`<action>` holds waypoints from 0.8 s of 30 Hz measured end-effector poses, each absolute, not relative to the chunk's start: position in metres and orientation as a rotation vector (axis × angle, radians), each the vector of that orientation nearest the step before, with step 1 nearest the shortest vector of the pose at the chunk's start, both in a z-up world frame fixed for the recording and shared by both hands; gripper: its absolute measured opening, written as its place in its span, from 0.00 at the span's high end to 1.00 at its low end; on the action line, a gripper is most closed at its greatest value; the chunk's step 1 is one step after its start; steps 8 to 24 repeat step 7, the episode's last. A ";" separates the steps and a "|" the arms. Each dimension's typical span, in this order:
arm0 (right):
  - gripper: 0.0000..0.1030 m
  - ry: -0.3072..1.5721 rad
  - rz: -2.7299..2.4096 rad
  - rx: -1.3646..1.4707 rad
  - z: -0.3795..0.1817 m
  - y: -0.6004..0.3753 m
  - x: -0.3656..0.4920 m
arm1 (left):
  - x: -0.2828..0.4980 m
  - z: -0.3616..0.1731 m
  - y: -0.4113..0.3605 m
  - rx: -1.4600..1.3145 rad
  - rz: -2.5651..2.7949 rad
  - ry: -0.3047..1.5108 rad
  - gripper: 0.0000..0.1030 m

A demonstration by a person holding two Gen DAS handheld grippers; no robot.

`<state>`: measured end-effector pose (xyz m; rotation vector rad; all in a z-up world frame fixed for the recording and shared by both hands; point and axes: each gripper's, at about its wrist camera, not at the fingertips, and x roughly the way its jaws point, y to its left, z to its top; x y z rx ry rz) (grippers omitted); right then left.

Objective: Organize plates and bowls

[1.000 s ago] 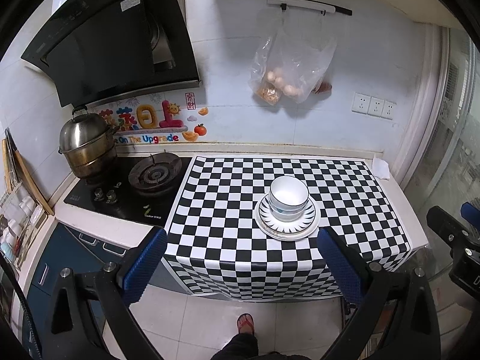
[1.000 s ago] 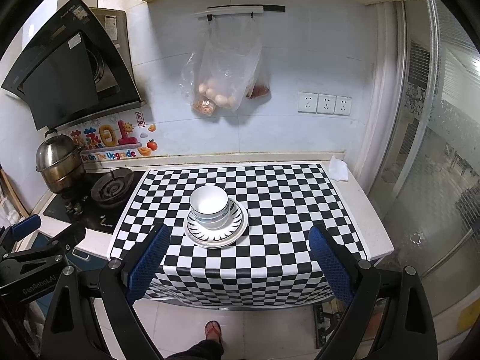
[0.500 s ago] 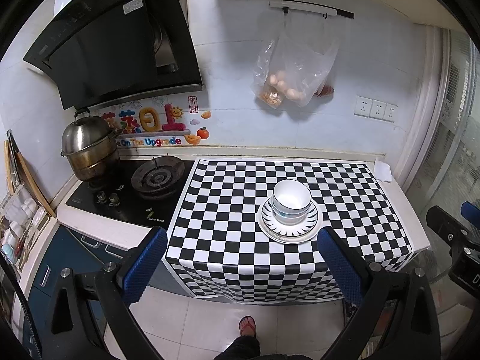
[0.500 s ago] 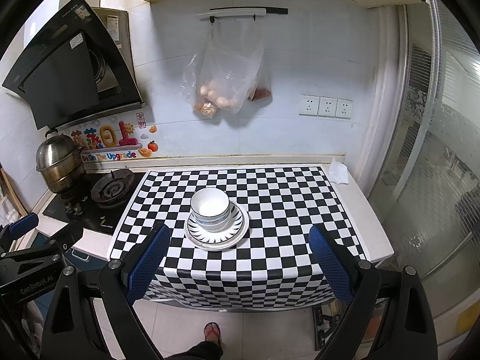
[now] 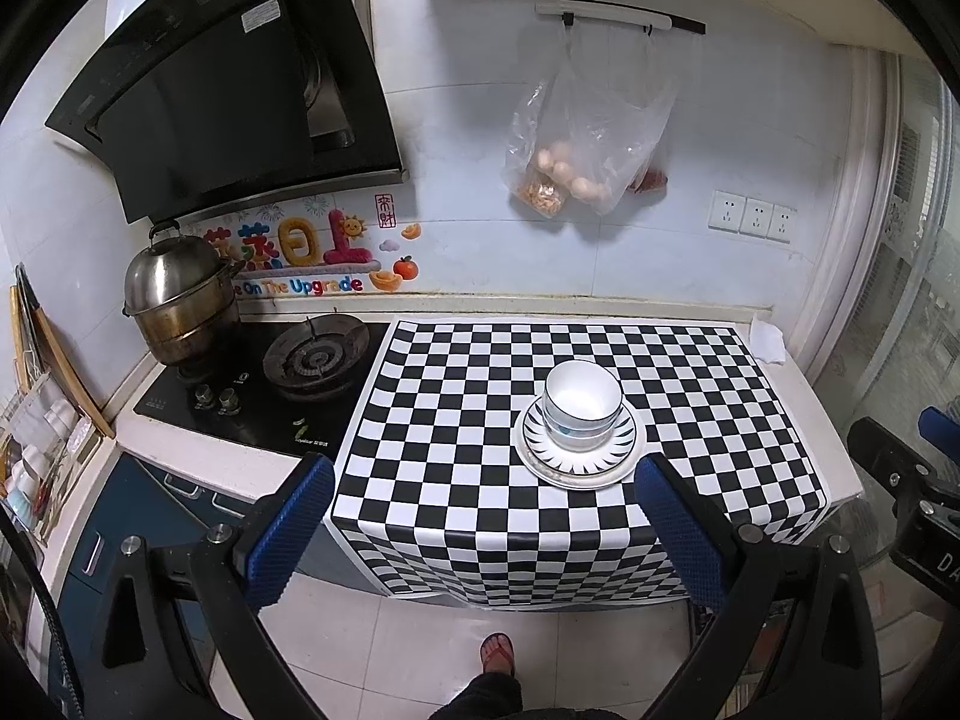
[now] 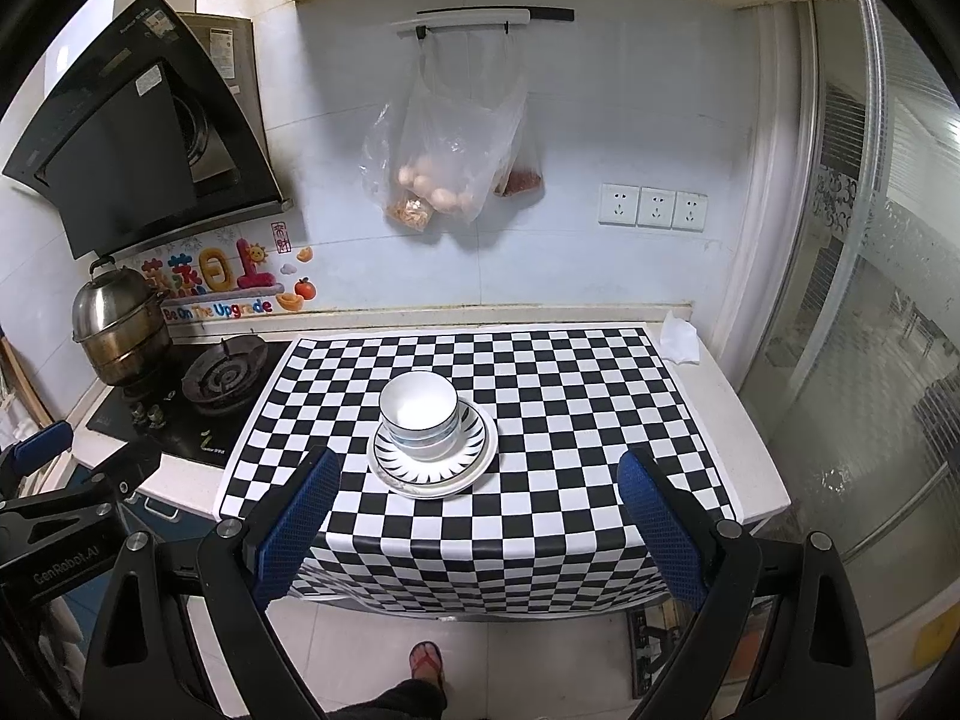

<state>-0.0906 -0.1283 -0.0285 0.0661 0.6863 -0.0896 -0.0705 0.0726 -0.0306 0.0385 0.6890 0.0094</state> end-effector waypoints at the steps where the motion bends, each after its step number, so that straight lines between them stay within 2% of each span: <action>1: 0.07 0.685 -0.090 0.066 -0.029 -0.129 -0.091 | -0.070 -0.031 0.072 0.038 0.008 0.691 0.01; 24: 0.07 0.690 -0.089 0.064 -0.031 -0.132 -0.089 | -0.068 -0.031 0.073 0.039 0.004 0.692 0.01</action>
